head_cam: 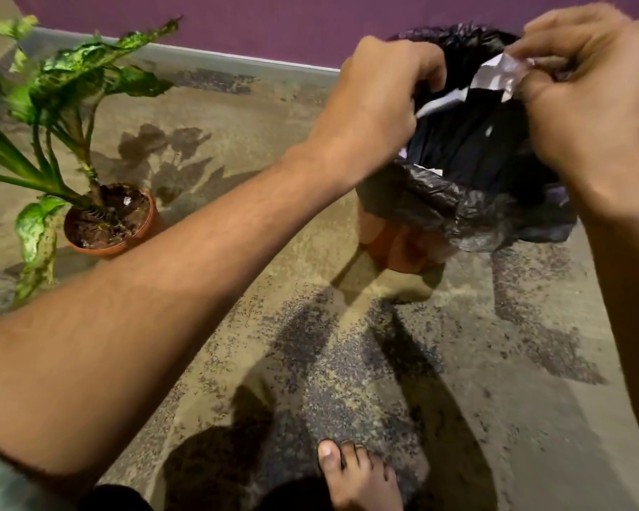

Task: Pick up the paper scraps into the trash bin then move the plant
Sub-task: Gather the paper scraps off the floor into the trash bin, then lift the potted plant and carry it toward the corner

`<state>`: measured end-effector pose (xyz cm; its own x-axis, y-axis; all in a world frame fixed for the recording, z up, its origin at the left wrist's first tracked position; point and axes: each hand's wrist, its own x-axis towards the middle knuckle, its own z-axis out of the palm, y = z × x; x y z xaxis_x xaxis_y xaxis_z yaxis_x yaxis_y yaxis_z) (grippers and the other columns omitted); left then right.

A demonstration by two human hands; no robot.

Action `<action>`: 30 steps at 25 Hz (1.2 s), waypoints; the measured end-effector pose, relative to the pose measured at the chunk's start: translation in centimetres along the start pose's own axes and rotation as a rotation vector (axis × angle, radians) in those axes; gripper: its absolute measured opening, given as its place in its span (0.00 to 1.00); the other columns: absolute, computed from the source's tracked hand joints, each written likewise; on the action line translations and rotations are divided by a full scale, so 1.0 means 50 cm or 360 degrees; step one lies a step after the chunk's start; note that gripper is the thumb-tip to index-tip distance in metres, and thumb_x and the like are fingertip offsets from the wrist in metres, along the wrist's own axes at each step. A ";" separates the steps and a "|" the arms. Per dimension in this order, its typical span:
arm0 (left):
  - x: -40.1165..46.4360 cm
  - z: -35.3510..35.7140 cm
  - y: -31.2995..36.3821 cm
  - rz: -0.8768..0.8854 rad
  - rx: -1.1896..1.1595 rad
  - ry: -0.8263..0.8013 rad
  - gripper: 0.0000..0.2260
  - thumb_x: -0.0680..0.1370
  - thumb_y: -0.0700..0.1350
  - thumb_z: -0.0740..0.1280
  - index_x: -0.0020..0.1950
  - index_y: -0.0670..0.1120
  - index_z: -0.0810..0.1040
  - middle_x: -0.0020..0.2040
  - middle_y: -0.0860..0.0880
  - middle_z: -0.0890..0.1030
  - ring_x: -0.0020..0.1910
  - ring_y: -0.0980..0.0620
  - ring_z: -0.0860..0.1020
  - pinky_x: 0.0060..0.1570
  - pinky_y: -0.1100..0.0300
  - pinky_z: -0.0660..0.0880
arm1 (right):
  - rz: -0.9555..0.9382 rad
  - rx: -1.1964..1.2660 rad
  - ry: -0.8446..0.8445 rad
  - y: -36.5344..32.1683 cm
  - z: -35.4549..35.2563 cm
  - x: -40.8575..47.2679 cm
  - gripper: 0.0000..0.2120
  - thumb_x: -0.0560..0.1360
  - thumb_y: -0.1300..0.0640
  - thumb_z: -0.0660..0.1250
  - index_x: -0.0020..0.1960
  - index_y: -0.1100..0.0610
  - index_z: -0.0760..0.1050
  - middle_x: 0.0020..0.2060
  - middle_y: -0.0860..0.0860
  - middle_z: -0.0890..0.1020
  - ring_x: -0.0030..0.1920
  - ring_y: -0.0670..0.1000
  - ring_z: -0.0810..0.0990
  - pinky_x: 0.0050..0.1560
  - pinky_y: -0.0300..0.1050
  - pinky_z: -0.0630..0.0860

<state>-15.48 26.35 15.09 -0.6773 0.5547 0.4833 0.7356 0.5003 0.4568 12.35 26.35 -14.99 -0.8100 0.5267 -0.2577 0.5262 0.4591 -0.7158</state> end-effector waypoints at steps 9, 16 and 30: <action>-0.095 -0.027 -0.106 0.0124 -0.0039 0.0135 0.17 0.71 0.30 0.61 0.53 0.44 0.82 0.53 0.49 0.83 0.55 0.55 0.79 0.57 0.68 0.73 | 0.0047 -0.0194 -0.0030 0.021 0.009 0.008 0.09 0.72 0.43 0.60 0.42 0.49 0.70 0.26 0.50 0.77 0.23 0.55 0.75 0.26 0.46 0.74; -0.197 -0.029 -0.218 -0.0097 0.0053 0.0063 0.15 0.71 0.30 0.63 0.52 0.41 0.83 0.53 0.45 0.84 0.54 0.50 0.81 0.58 0.61 0.74 | -0.0361 -0.0640 -0.0009 -0.203 -0.110 0.135 0.16 0.80 0.40 0.55 0.61 0.43 0.75 0.62 0.45 0.79 0.60 0.48 0.77 0.56 0.42 0.71; -0.480 -0.091 -0.432 -0.1178 0.0198 -0.0665 0.10 0.76 0.39 0.65 0.56 0.45 0.80 0.55 0.45 0.82 0.53 0.45 0.80 0.54 0.55 0.77 | -0.1392 -0.0549 -0.0651 -0.554 -0.016 0.264 0.09 0.78 0.59 0.65 0.55 0.56 0.82 0.52 0.51 0.84 0.52 0.48 0.80 0.60 0.48 0.78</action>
<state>-15.13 -0.79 -2.99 -0.9416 0.2435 -0.2327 0.1183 0.8859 0.4486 -12.71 21.17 1.93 -0.9381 -0.3460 0.0171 -0.2977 0.7801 -0.5503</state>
